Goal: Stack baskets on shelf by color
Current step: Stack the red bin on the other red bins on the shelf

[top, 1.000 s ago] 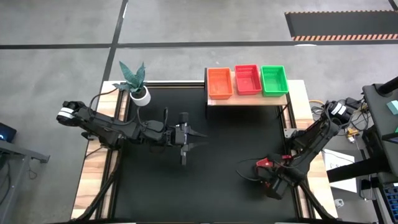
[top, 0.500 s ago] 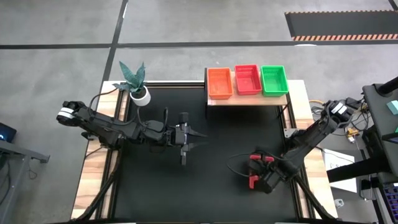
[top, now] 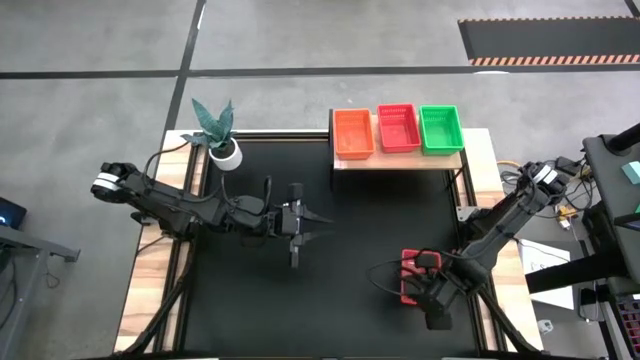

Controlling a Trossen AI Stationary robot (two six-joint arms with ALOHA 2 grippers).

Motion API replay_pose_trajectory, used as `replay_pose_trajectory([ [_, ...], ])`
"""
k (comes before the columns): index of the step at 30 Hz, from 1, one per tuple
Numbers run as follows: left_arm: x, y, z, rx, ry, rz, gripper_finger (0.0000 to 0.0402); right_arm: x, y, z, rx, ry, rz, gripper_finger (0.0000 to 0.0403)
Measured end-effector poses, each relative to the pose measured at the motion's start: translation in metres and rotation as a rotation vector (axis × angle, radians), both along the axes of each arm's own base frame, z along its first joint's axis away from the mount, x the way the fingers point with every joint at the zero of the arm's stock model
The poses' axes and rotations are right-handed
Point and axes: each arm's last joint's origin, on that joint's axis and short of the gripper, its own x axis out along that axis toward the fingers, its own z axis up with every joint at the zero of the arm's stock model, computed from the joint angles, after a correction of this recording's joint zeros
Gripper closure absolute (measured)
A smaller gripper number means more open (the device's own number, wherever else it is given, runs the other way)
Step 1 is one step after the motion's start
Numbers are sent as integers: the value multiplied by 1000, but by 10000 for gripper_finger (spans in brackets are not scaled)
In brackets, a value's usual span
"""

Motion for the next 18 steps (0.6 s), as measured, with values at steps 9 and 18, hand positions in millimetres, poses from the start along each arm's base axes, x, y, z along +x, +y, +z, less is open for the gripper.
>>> replay_pose_trajectory([
  [9,0,0,0,51,0,-2,316,-22,21,-6,29,61,-128,245],
  [18,0,0,0,75,0,-2,316,-15,36,-45,-123,110,-201,251],
])
